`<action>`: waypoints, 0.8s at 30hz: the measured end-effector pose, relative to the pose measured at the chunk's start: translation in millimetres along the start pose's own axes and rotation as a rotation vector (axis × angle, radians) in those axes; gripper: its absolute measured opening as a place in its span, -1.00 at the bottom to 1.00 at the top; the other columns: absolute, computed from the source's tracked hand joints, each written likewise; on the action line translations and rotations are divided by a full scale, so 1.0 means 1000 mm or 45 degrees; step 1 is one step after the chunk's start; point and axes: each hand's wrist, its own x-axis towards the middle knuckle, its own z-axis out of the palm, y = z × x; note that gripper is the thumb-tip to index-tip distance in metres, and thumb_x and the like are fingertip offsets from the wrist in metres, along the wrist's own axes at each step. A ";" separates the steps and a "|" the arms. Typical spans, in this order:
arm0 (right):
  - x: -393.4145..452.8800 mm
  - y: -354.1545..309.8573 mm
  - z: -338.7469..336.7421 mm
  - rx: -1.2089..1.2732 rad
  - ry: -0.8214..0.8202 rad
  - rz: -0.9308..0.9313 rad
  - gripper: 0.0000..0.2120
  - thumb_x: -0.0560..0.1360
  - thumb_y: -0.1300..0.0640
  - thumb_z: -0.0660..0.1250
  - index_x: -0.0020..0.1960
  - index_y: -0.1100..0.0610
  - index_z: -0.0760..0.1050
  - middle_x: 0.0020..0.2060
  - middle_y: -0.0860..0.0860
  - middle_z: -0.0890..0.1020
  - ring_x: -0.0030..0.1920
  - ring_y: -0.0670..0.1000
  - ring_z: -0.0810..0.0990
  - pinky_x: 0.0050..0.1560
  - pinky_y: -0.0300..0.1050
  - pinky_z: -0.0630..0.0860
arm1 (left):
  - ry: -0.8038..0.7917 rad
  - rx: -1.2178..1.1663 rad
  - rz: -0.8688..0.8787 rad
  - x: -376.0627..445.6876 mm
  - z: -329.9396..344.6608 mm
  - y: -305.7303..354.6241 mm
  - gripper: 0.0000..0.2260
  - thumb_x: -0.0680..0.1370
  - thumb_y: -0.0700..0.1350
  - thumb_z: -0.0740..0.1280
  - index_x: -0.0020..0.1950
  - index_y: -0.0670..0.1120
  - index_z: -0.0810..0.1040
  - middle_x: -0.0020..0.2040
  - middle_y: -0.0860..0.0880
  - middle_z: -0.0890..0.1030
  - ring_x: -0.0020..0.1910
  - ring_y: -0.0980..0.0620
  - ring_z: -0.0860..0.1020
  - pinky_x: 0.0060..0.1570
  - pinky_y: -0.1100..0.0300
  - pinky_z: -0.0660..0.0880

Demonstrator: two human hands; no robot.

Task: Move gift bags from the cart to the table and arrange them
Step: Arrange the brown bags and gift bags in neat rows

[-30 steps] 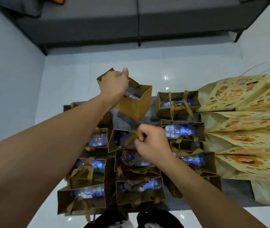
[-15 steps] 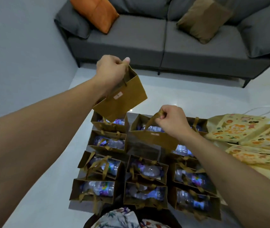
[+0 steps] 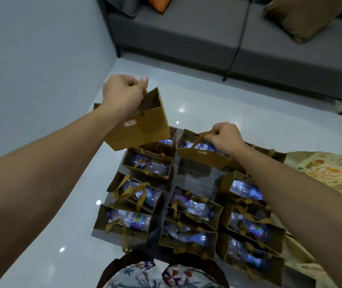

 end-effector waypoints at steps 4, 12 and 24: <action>0.023 0.012 0.015 -0.024 -0.082 0.039 -0.80 0.54 0.09 0.42 -0.22 0.17 0.57 -0.26 0.15 0.61 -0.16 0.13 0.59 -0.12 0.04 0.56 | -0.050 0.000 -0.037 0.001 0.008 -0.019 -0.62 0.64 0.17 0.28 -0.21 -0.05 0.65 -0.19 -0.03 0.65 -0.20 0.03 0.58 -0.18 0.17 0.47; 0.041 0.035 0.033 -0.154 -0.089 0.067 -0.79 0.63 -0.03 0.30 0.01 0.09 0.61 -0.07 0.10 0.68 -0.13 0.03 0.56 -0.17 -0.12 0.39 | -0.123 -0.027 -0.069 -0.004 0.027 -0.029 -0.64 0.62 0.15 0.31 -0.26 -0.02 0.63 -0.18 0.00 0.69 -0.21 0.07 0.58 -0.19 0.20 0.44; -0.033 -0.009 0.031 0.796 -0.079 0.289 -0.50 0.55 -0.41 0.16 0.10 -0.02 0.56 0.05 -0.03 0.69 0.08 0.05 0.65 0.10 0.03 0.62 | -0.454 -0.020 0.134 -0.045 0.053 0.016 -0.63 0.63 0.12 0.32 -0.19 -0.12 0.67 -0.30 -0.05 0.61 -0.28 0.08 0.53 -0.23 0.19 0.41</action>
